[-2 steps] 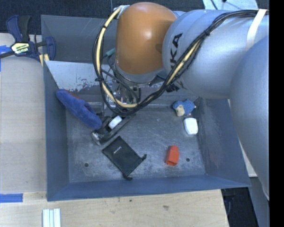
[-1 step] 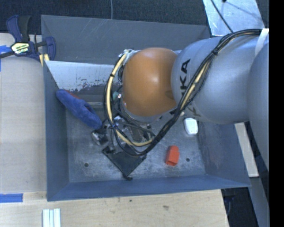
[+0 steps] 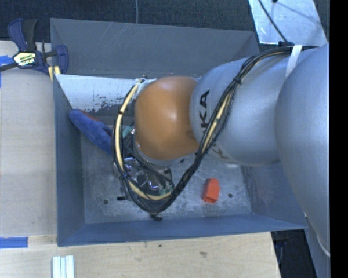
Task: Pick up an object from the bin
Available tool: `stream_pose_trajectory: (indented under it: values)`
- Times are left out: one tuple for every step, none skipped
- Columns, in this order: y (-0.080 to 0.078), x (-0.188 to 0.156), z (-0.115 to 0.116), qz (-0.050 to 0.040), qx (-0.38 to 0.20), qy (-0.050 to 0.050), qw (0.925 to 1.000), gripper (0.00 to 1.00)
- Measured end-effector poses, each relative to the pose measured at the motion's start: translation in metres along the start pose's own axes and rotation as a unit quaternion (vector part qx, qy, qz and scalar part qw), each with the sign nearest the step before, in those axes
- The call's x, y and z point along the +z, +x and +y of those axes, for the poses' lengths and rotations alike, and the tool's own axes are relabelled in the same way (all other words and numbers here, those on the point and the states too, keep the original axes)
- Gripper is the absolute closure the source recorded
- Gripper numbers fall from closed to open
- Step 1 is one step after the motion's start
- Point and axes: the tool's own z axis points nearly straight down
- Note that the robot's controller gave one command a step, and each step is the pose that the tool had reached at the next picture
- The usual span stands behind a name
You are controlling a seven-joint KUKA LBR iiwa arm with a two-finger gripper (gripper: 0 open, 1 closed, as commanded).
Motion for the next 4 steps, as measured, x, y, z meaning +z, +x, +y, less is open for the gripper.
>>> stream_pose_trajectory:
  values:
    - [-0.016, -0.125, 0.015, -0.0065, -0.009, -0.001, 0.9999, 1.0]
    - [-0.051, -0.018, 0.021, 0.0011, 0.23, 0.001, 0.9732, 1.0]
    - [-0.031, -0.124, 0.013, -0.0048, 0.229, -0.002, 0.9733, 1.0]
    - [-0.03, -0.119, 0.014, -0.0014, 0.229, 0.0, 0.9735, 1.0]
